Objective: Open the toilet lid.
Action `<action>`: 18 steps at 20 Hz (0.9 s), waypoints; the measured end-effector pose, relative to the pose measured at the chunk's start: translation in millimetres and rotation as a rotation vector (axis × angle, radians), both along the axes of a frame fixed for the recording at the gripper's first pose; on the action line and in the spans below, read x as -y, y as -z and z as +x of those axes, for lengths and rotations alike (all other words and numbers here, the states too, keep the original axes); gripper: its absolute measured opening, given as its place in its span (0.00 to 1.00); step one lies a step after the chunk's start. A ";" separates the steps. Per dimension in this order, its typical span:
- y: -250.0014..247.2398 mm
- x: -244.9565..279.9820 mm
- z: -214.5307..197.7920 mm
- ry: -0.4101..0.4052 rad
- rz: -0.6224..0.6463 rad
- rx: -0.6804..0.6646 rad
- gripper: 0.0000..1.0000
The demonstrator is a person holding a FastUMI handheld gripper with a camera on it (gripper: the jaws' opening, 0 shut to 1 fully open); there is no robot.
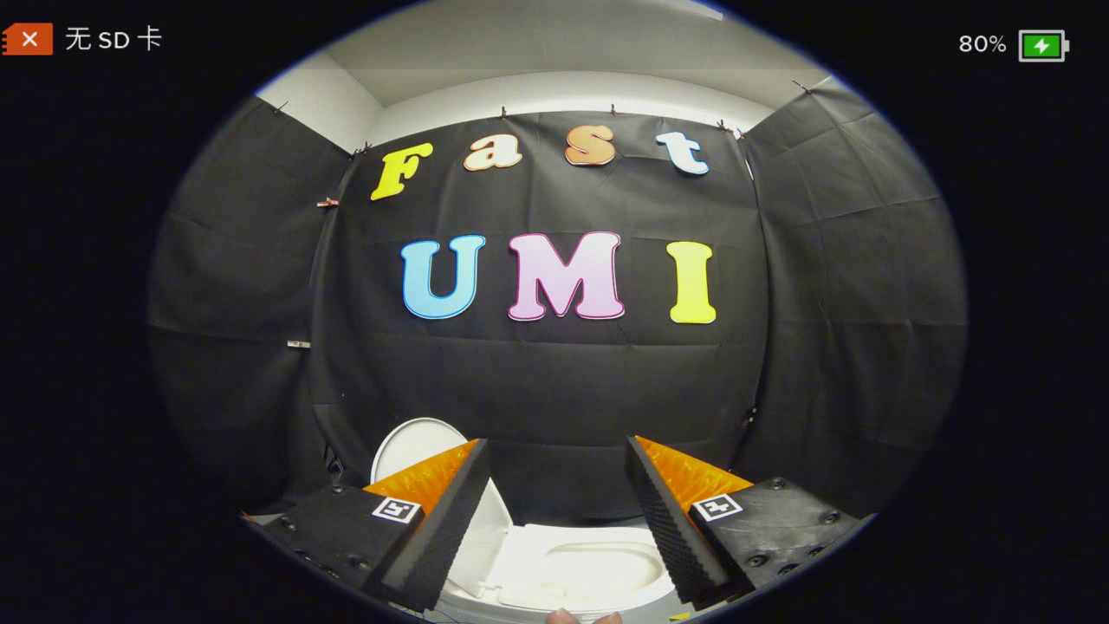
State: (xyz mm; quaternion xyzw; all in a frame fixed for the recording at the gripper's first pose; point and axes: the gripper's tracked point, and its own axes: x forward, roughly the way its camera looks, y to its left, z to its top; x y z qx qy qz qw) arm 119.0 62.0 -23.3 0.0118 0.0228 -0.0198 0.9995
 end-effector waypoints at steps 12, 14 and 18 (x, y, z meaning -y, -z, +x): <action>0.4 -9.4 -0.6 -0.013 -0.027 0.008 0.98; 0.3 -9.7 0.0 -0.013 -0.034 0.011 0.98; 3.0 -13.4 -0.5 -0.018 -0.044 0.008 0.98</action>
